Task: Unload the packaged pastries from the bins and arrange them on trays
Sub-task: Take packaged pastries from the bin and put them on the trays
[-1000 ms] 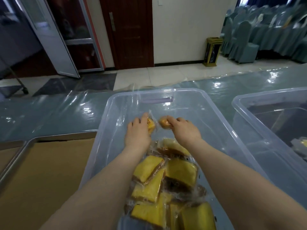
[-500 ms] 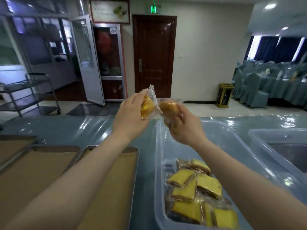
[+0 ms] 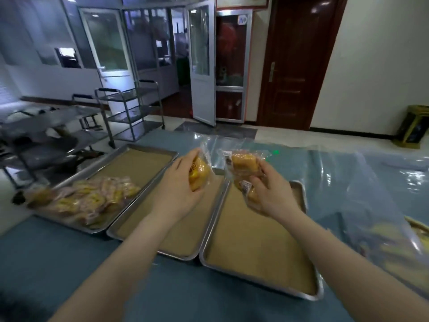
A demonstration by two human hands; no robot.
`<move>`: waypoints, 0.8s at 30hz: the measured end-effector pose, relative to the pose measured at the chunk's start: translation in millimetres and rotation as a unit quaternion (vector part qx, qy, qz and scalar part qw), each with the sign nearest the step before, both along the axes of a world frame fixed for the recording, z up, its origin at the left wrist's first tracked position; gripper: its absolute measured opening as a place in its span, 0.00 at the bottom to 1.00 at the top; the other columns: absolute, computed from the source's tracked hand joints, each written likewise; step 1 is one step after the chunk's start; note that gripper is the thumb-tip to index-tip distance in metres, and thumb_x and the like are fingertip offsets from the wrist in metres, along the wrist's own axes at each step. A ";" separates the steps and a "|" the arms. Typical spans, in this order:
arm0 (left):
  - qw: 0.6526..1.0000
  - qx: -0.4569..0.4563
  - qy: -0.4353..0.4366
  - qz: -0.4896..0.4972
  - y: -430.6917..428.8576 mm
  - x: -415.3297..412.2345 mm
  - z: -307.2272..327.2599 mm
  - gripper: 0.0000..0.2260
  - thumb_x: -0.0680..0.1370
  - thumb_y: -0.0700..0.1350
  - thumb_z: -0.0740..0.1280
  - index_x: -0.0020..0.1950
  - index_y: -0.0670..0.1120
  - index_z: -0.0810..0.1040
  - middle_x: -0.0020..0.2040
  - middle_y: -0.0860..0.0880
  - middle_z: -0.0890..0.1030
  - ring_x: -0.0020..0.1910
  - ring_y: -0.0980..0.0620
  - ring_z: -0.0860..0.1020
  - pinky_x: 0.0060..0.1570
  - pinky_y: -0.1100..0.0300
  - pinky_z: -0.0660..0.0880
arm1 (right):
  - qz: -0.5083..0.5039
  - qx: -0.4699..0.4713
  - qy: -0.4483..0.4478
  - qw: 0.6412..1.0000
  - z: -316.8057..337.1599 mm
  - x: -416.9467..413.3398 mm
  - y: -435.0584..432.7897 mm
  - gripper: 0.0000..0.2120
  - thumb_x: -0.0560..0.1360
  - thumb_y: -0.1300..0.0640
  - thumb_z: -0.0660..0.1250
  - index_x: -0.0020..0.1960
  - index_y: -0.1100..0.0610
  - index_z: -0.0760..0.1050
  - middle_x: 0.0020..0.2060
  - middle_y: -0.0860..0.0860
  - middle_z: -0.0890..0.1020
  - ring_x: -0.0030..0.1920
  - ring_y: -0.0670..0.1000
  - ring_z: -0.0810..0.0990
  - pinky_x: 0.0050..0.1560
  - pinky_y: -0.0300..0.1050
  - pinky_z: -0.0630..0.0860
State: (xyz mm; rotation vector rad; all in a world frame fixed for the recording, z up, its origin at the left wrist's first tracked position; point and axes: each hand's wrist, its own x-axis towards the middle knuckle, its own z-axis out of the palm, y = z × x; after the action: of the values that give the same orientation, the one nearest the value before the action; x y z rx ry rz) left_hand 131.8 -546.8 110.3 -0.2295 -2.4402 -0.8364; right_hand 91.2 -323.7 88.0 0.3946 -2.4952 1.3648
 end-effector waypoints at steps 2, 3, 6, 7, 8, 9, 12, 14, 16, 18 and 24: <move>1.000 0.015 -0.018 0.013 -36.6 3.7 -21.7 0.35 0.70 0.49 0.71 0.70 0.64 0.56 0.62 0.56 0.70 0.55 0.57 0.69 0.48 0.60 0.66 | 0.016 -0.017 -0.030 0.999 -23.9 0.2 -37.0 0.19 0.79 0.54 0.62 0.67 0.38 0.66 0.47 0.34 0.79 0.47 0.36 0.77 0.37 0.29 0.71; 0.999 0.019 -0.026 0.021 -55.4 5.1 -33.2 0.35 0.70 0.49 0.71 0.70 0.64 0.56 0.61 0.56 0.70 0.55 0.57 0.69 0.49 0.60 0.67 | 0.022 -0.027 -0.047 0.998 -37.3 -1.4 -55.6 0.20 0.79 0.55 0.62 0.68 0.41 0.67 0.50 0.37 0.80 0.48 0.37 0.78 0.40 0.31 0.72; 0.996 0.037 -0.058 0.056 -109.8 6.5 -66.9 0.34 0.71 0.50 0.71 0.70 0.65 0.57 0.60 0.57 0.71 0.55 0.57 0.70 0.51 0.59 0.69 | 0.033 -0.049 -0.086 0.995 -76.5 -10.6 -111.9 0.21 0.79 0.55 0.61 0.71 0.47 0.66 0.55 0.41 0.79 0.51 0.37 0.76 0.45 0.34 0.73; 0.995 0.043 -0.070 0.064 -127.0 5.6 -77.2 0.33 0.71 0.50 0.71 0.70 0.64 0.57 0.60 0.58 0.71 0.56 0.57 0.70 0.51 0.59 0.69 | 0.037 -0.057 -0.099 0.993 -88.5 -14.0 -130.7 0.21 0.79 0.54 0.61 0.72 0.47 0.65 0.55 0.40 0.78 0.51 0.36 0.75 0.45 0.33 0.72; 0.993 0.046 -0.083 0.069 -144.0 3.4 -87.1 0.33 0.71 0.50 0.71 0.71 0.63 0.58 0.61 0.58 0.71 0.56 0.58 0.70 0.52 0.61 0.68 | 0.040 -0.067 -0.110 0.991 -99.7 -18.3 -149.3 0.22 0.79 0.53 0.61 0.72 0.47 0.65 0.55 0.39 0.78 0.51 0.35 0.75 0.47 0.33 0.73; 0.992 0.045 -0.098 0.072 -160.8 0.6 -97.0 0.33 0.71 0.50 0.71 0.71 0.61 0.59 0.62 0.57 0.71 0.57 0.58 0.70 0.52 0.62 0.67 | 0.041 -0.078 -0.121 0.989 -111.0 -22.9 -167.8 0.22 0.79 0.52 0.61 0.72 0.46 0.64 0.55 0.38 0.77 0.51 0.35 0.75 0.48 0.34 0.73; 0.985 0.030 -0.139 0.095 -211.1 -8.9 -122.4 0.32 0.72 0.52 0.70 0.72 0.58 0.60 0.64 0.58 0.70 0.57 0.60 0.68 0.53 0.62 0.67 | 0.041 -0.110 -0.151 0.982 -135.6 -44.5 -224.3 0.24 0.79 0.52 0.62 0.74 0.45 0.62 0.54 0.36 0.76 0.51 0.36 0.74 0.49 0.35 0.70; 0.978 0.041 -0.165 0.121 -245.4 -13.6 -134.2 0.32 0.71 0.53 0.70 0.72 0.59 0.60 0.63 0.61 0.68 0.58 0.62 0.67 0.52 0.62 0.66 | 0.046 -0.123 -0.171 0.976 -144.2 -61.1 -263.7 0.25 0.79 0.52 0.62 0.74 0.45 0.60 0.56 0.38 0.75 0.55 0.40 0.74 0.53 0.39 0.70; 0.970 0.065 -0.183 0.149 -280.8 -15.2 -142.1 0.34 0.69 0.51 0.70 0.72 0.60 0.60 0.62 0.61 0.68 0.59 0.60 0.68 0.52 0.61 0.67 | 0.058 -0.126 -0.188 0.972 -150.1 -70.4 -301.0 0.26 0.79 0.52 0.62 0.75 0.44 0.59 0.57 0.37 0.74 0.57 0.42 0.74 0.55 0.42 0.72; 0.963 0.083 -0.186 0.178 -314.7 -17.1 -146.6 0.34 0.68 0.48 0.70 0.72 0.60 0.61 0.63 0.58 0.70 0.58 0.57 0.70 0.51 0.59 0.69 | 0.069 -0.118 -0.197 0.971 -153.8 -75.6 -332.3 0.26 0.79 0.53 0.62 0.75 0.45 0.60 0.60 0.39 0.75 0.59 0.44 0.75 0.59 0.47 0.74; 0.962 0.120 -0.162 0.187 -415.0 -38.3 -158.3 0.31 0.67 0.47 0.72 0.66 0.62 0.65 0.57 0.61 0.75 0.51 0.62 0.73 0.43 0.69 0.67 | 0.059 -0.124 -0.197 0.971 -157.9 -103.9 -423.1 0.24 0.79 0.52 0.62 0.73 0.44 0.63 0.57 0.37 0.78 0.56 0.38 0.76 0.55 0.43 0.76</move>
State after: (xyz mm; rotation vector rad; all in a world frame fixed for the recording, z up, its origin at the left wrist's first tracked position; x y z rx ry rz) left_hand 93.5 -961.8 -48.0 0.4809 -2.5229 -1.0433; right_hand -12.7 -746.8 -69.8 0.2389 -2.5828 1.9427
